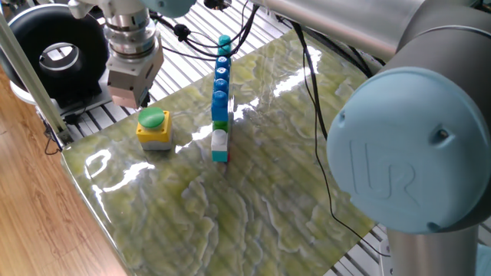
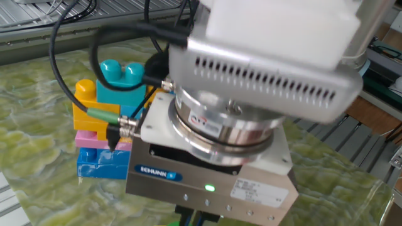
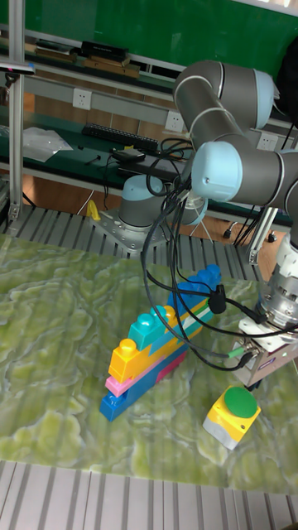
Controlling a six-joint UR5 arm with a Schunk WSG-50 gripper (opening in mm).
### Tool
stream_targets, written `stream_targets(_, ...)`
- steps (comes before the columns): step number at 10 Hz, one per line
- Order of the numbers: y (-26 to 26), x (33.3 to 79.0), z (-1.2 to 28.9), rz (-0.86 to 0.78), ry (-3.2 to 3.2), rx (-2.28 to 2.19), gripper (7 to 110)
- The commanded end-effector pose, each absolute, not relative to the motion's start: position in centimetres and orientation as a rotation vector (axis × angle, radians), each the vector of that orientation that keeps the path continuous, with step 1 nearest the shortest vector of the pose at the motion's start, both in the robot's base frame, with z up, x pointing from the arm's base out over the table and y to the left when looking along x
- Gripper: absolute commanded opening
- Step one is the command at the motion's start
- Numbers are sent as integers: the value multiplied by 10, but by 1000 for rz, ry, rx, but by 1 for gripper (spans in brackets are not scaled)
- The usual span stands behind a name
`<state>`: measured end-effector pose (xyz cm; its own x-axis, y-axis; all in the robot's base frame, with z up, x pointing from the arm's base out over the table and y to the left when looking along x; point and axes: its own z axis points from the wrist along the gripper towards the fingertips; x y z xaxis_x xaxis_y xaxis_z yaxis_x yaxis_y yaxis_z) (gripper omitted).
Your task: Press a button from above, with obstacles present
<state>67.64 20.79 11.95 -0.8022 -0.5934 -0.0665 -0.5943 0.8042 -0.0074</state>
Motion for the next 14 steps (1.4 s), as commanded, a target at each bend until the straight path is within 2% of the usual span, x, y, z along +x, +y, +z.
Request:
stream_targets(1, 203, 674, 132, 24, 2919, -944, 7)
stream_targets(8, 185, 679, 132, -85, 2938, -893, 7)
stream_targets(14, 185, 674, 131, -76, 2966, -859, 7)
